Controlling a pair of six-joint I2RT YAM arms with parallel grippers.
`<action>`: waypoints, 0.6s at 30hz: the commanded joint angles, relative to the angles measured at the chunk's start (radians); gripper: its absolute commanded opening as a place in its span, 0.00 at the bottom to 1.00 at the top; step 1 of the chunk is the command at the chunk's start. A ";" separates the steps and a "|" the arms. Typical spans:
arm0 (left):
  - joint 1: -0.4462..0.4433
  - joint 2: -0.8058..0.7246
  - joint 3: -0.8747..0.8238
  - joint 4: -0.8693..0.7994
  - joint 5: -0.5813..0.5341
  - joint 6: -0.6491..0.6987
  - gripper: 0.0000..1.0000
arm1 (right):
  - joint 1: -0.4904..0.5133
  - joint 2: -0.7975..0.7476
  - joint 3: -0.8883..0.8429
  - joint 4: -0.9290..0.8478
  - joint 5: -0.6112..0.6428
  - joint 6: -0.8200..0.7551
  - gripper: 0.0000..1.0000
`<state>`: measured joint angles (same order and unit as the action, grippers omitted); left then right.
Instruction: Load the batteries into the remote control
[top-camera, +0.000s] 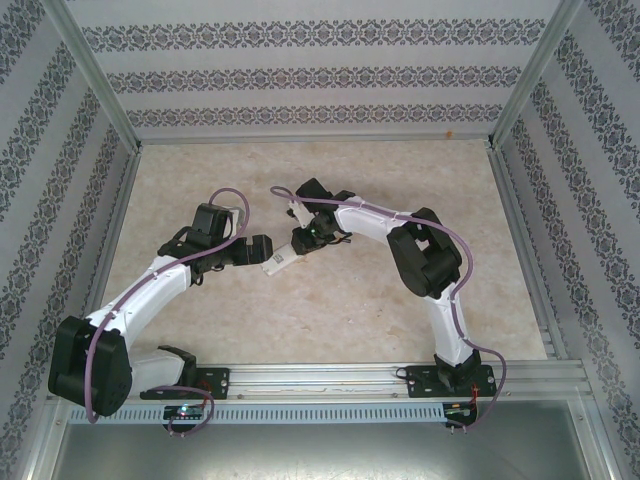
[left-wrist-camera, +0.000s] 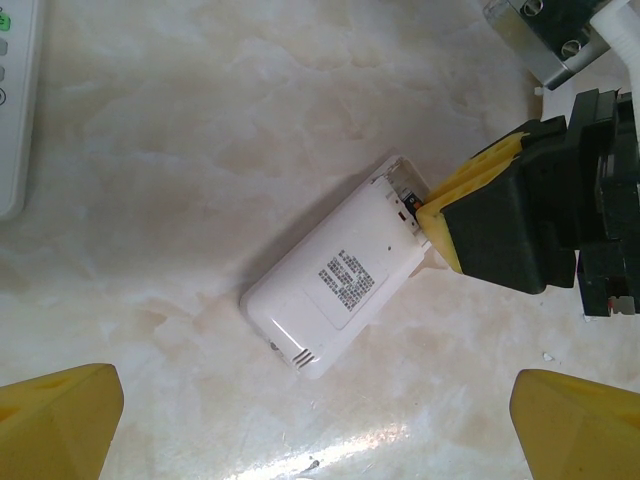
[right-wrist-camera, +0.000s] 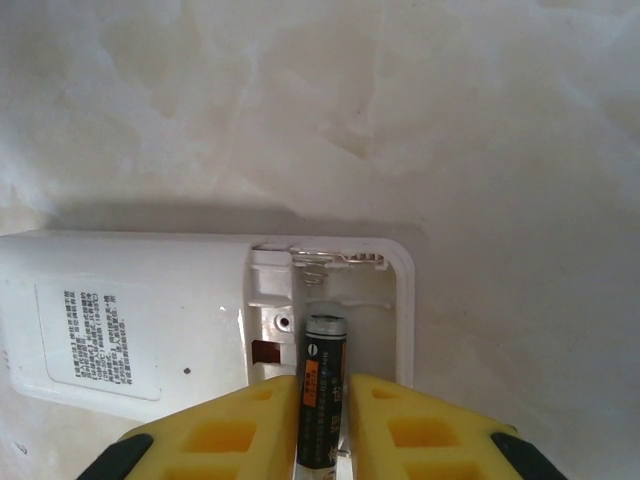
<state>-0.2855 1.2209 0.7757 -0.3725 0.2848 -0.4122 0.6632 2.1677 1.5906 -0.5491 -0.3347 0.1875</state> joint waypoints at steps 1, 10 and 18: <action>0.015 0.007 -0.017 0.032 0.014 -0.003 1.00 | 0.008 0.033 0.022 0.022 -0.020 -0.005 0.23; -0.018 0.108 0.007 -0.014 0.111 0.080 1.00 | 0.001 -0.058 0.011 0.026 -0.029 0.009 0.30; -0.047 0.242 0.052 0.042 -0.005 0.281 0.99 | -0.042 -0.102 -0.046 0.042 -0.061 0.023 0.31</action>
<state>-0.3218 1.4284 0.7876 -0.3645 0.3161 -0.2420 0.6437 2.0983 1.5715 -0.5144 -0.3664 0.2035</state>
